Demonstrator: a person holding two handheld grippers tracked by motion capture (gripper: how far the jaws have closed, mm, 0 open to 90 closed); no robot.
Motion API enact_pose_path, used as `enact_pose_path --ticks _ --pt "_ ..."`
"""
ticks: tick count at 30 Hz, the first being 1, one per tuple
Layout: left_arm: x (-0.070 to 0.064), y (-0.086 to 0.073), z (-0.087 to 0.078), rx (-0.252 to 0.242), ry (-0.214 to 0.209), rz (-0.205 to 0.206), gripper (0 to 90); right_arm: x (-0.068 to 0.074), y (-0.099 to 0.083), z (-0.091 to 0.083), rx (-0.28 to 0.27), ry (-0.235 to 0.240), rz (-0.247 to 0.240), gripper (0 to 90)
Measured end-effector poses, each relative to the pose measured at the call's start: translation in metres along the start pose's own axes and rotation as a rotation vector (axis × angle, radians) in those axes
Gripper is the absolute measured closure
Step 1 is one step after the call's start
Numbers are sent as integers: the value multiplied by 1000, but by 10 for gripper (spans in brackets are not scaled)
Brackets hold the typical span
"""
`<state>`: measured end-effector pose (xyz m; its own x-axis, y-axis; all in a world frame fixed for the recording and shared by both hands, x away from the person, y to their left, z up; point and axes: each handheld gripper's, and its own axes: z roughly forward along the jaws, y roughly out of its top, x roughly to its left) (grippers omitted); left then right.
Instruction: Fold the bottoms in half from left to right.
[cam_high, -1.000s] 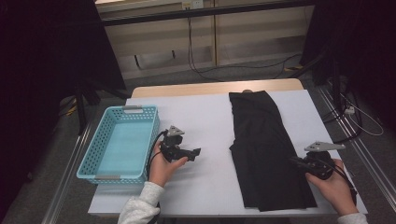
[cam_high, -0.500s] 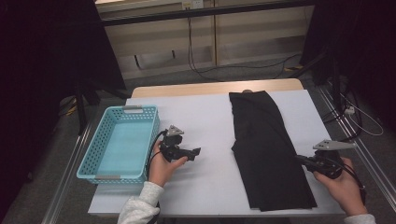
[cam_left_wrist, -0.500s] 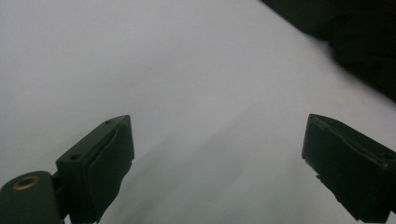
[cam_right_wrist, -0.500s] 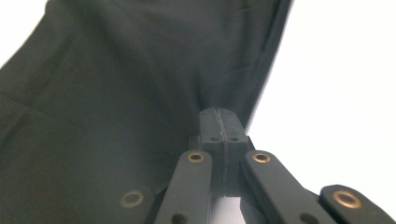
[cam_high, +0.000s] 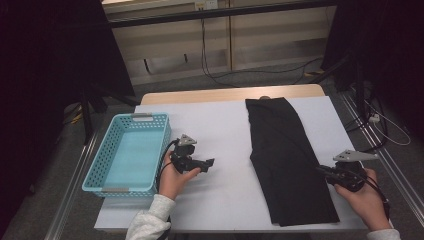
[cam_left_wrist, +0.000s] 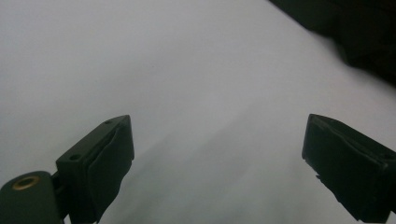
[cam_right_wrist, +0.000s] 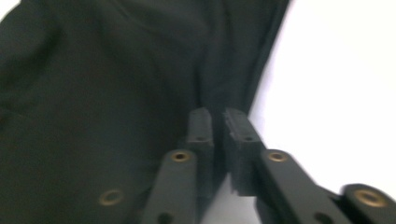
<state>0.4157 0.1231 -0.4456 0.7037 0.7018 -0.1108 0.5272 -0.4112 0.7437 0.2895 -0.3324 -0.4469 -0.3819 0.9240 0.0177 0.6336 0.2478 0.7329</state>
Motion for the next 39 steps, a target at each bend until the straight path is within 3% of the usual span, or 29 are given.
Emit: enact_pose_path --ticks 4,14,27,39 --pt "0 0 0 1 4 -7 87 5 6 2 -30 9 3 598" --pt "0 -1 -1 8 7 0 81 11 29 19 -78 -6 34 362" --pt "1 -6 -7 10 23 -2 73 26 58 45 -106 3 33 256" --pt "5 -11 -15 10 34 -15 70 36 81 65 -134 25 33 225"
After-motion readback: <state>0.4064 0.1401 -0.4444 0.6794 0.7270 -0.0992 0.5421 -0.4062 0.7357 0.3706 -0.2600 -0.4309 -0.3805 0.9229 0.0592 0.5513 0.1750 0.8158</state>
